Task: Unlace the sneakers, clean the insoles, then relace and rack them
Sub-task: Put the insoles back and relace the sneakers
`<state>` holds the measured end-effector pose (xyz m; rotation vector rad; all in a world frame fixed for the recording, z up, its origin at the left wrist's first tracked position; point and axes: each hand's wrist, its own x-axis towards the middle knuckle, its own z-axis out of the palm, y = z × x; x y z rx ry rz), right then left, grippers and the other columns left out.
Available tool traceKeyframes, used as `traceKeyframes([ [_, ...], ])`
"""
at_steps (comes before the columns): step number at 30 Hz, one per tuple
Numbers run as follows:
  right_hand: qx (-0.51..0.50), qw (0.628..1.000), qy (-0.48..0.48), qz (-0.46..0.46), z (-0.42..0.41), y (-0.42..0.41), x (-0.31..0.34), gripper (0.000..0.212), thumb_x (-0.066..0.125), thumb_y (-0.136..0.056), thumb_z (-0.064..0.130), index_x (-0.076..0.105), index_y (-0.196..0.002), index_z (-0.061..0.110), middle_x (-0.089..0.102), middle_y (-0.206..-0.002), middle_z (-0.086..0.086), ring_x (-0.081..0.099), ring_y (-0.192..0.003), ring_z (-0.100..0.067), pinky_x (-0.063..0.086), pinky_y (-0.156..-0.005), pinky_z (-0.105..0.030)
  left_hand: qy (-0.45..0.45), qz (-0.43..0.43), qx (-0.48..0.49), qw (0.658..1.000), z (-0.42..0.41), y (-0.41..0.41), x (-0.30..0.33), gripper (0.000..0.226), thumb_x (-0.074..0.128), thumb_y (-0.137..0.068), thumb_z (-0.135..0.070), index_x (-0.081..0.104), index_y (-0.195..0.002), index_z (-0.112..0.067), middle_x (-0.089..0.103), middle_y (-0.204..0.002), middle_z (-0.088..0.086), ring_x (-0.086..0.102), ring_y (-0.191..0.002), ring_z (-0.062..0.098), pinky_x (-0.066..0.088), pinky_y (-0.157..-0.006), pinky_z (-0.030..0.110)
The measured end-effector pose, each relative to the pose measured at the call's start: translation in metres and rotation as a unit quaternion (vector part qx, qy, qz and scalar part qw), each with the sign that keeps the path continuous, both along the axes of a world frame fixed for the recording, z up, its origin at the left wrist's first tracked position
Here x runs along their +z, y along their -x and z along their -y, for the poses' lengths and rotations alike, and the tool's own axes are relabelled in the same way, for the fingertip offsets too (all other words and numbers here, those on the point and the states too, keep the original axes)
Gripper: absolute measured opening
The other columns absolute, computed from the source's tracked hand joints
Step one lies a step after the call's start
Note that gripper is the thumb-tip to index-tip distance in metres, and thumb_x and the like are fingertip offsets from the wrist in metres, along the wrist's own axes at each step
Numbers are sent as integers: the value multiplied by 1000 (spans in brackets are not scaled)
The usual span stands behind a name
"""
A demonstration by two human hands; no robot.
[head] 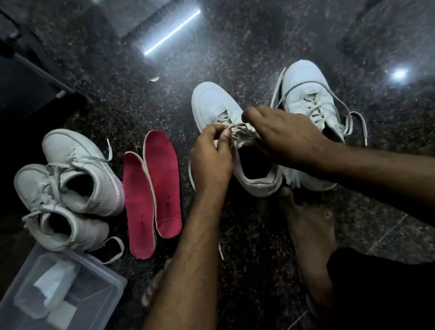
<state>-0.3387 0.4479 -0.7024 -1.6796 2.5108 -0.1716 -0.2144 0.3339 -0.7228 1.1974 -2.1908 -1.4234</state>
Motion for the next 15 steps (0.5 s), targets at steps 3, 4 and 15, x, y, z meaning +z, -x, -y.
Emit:
traceKeyframes([
  [3,60,994,-1,-88,4,-4,8,28,58,-91,34,54,-113,17,52,-106,-10,56,-90,-27,31,-50,-30,-29,-1,30,999,2,-2,-4,16,58,-90,-37,68,-96,-25,74,-91,-8,71,-88,14,58,-81,44],
  [4,78,992,-5,-102,6,-3,7,22,57,-91,31,56,-109,17,52,-105,-10,56,-88,-27,30,-50,-30,-27,2,28,999,1,-2,-2,18,58,-91,-39,68,-96,-25,74,-91,-8,71,-87,13,58,-82,43],
  [15,122,967,-88,-207,9,-5,-14,13,53,-87,22,64,-83,18,55,-104,-6,53,-88,-25,25,-58,-36,68,67,-67,993,-8,-9,-9,45,81,-75,-19,62,-114,-8,67,-111,9,64,-102,23,49,-88,34],
])
